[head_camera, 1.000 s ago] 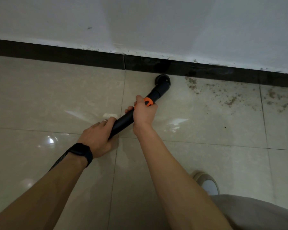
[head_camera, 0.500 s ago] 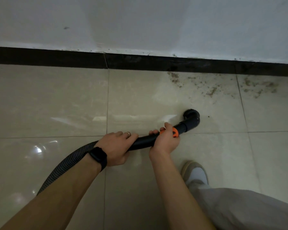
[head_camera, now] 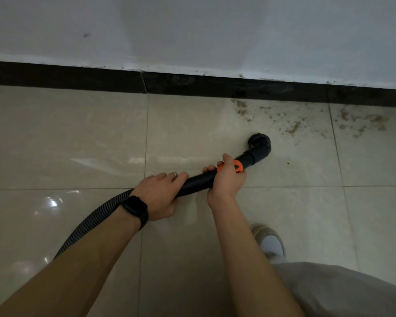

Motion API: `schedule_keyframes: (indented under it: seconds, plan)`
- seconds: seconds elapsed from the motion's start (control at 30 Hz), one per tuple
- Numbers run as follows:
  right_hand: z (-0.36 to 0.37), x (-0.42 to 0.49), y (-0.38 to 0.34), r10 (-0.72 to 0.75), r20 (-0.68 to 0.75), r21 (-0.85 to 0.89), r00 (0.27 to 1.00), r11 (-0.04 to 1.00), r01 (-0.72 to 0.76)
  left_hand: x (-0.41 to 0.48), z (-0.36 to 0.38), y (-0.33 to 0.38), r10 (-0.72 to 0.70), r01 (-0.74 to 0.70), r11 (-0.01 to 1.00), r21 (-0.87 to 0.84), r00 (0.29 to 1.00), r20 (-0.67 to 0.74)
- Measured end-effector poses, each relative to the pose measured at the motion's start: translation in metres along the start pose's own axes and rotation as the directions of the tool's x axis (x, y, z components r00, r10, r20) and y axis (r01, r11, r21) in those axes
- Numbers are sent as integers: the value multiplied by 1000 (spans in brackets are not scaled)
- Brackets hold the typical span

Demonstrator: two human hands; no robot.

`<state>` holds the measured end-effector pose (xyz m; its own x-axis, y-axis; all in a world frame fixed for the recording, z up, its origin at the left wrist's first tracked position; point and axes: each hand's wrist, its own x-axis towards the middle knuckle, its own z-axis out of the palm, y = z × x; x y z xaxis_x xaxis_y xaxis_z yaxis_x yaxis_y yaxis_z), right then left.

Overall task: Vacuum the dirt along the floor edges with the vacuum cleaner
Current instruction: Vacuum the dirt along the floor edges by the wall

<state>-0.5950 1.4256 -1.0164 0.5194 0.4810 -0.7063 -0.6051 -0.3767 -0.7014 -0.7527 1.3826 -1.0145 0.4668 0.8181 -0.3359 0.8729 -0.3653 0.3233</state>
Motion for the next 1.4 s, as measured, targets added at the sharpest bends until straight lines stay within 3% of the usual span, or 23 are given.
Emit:
schedule_keyframes:
  seconds: [0.47,1.4]
  plan:
    - [34,2,4,10,110,-77,994,997,-1,-1,-6,-16,-132,129,990,-50,990,-58]
    - [86,6,3,62,264,-193,963,981,-10,10,-11,-37,-276,248,945,-213,954,-115]
